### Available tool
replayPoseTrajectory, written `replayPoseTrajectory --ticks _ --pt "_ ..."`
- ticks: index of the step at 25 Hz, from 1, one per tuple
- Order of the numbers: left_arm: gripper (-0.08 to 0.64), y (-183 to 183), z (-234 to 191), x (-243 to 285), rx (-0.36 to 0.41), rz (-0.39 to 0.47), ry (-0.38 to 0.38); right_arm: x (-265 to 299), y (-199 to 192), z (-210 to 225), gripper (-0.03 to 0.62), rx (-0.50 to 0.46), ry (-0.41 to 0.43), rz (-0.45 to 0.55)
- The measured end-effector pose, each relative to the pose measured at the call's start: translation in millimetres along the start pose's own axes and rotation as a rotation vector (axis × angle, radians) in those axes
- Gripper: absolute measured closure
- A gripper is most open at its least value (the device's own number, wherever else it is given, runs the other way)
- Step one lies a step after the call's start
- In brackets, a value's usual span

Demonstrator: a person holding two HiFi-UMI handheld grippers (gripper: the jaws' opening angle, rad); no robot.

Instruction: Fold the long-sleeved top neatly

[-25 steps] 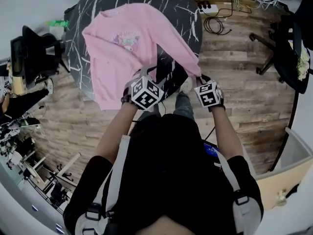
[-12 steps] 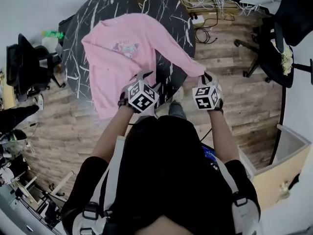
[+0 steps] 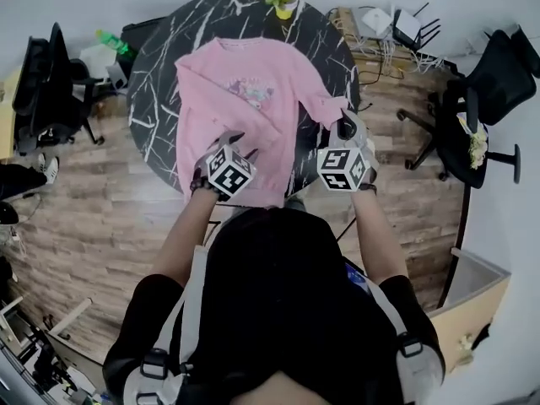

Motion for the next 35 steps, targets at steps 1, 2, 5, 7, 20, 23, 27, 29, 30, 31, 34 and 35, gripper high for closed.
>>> replayPoseTrajectory --ticks 1,2,5,7,20,23,27,29,30,31,34,35 --pt "0.327 -8 -6 -6 -0.017 0.006 0.010 3 14 -7 0.572 -0.021 0.010 0.019" --pt "0.328 -16 -12 -12 -0.034 0.012 0.019 7 28 -16 0.572 -0.041 0.024 0.035" --pt "0.328 -44 -31 -30 -0.091 0.020 0.048 16 67 -46 0.572 -0.098 0.071 0.085" --pt "0.328 -65 -43 -41 -0.129 0.017 0.067 23 90 -68 0.572 -0.130 0.105 0.114" --pt "0.328 -165 -93 -82 -0.243 -0.005 0.107 62 162 -206 0.571 -0.383 0.238 0.160" --pt "0.328 -172 -101 -86 -0.226 -0.010 0.106 69 165 -224 0.561 -0.419 0.249 0.151" --pt "0.328 -174 -109 -89 -0.201 -0.011 0.099 70 169 -239 0.481 -0.427 0.293 0.149" --pt "0.328 -173 -113 -89 -0.192 -0.010 0.093 70 171 -242 0.458 -0.418 0.318 0.145" --pt "0.328 -172 -114 -89 -0.188 -0.009 0.090 71 172 -243 0.446 -0.411 0.330 0.143" --pt "0.328 -171 -116 -88 -0.184 -0.008 0.087 71 173 -243 0.419 -0.402 0.342 0.140" --pt "0.328 -167 -119 -85 -0.172 -0.003 0.076 72 174 -242 0.385 -0.370 0.370 0.133" --pt "0.328 -166 -120 -84 -0.169 -0.003 0.072 72 173 -242 0.374 -0.361 0.377 0.127"
Point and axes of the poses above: the fingertips, and each gripper's own axes: x forward along the fingers, z to its right, y out of its top, the point moved 10 cm from there along -x, backward along the fingers, and after that the axes turned 4 degrees about -x, right-handed, at the moved point
